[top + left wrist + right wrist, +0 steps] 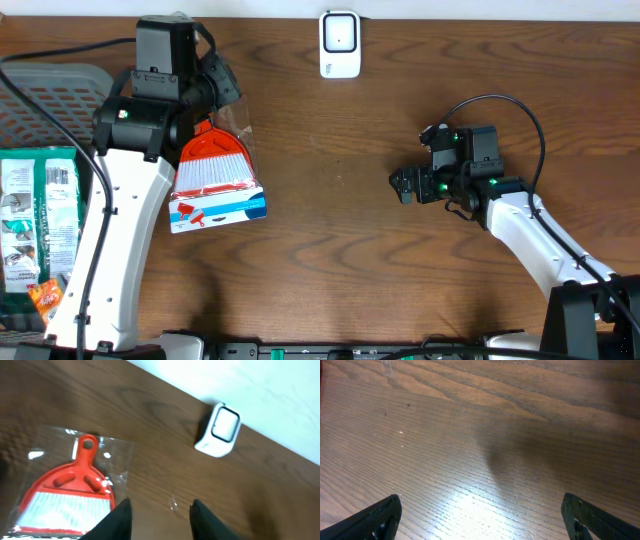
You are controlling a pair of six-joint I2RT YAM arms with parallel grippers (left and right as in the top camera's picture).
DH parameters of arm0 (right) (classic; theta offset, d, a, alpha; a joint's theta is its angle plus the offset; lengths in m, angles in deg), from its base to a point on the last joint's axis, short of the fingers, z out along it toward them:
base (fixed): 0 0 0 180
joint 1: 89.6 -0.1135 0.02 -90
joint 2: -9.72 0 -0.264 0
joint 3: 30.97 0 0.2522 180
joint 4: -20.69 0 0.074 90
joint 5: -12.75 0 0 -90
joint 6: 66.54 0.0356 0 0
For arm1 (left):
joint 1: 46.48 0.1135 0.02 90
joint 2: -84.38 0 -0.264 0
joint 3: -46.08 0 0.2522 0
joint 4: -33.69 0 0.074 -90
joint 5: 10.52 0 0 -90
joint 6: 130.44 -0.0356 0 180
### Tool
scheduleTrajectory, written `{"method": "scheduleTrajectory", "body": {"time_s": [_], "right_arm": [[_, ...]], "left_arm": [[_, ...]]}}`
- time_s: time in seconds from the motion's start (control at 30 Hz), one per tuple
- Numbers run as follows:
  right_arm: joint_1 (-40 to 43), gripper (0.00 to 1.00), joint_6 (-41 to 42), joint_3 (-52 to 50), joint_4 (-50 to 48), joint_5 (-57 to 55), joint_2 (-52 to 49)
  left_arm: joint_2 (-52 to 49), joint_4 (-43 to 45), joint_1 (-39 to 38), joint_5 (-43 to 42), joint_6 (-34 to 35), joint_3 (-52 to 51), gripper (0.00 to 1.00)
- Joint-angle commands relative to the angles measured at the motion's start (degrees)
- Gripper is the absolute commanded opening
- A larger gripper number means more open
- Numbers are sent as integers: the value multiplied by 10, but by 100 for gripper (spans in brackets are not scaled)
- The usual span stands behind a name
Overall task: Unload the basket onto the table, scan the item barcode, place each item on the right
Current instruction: 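Release the dustpan package onto the table beside the basket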
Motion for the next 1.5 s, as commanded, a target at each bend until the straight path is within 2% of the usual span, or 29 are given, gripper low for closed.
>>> {"method": "scheduleTrajectory", "body": {"time_s": [0.0, 0.17, 0.47, 0.63, 0.77, 0.9, 1.0, 1.13, 1.33, 1.47], "right_arm": [[-5, 99, -7, -4, -1, 6, -4], [-5, 99, -7, -4, -1, 6, -4], [-5, 99, -7, -4, -1, 6, -4], [-5, 99, -7, -4, 0, 6, -4], [-5, 99, -7, -4, 2, 6, -4], [-5, 99, -7, -4, 4, -7, -4], [-5, 99, -7, -4, 7, -14, -4], [-5, 99, -7, -4, 7, -15, -4], [-5, 99, -7, -4, 8, -15, -4], [-5, 99, -6, -4, 14, -15, -4]], "left_arm": [[2, 3, -1, 51, -10, 10, 39], [2, 4, 0, 54, -10, 10, 39], [17, 15, -1, 124, -17, 10, 41], [44, 55, -1, 131, -80, 10, 53], [78, 93, 0, 209, -97, 10, 59], [121, 130, 0, 284, -150, 10, 61], [153, 152, 4, 341, -186, 10, 68], [188, 163, 46, 370, -220, 10, 70], [203, 160, 150, 364, -220, 10, 81], [194, 141, 215, 351, -221, 10, 82]]}}
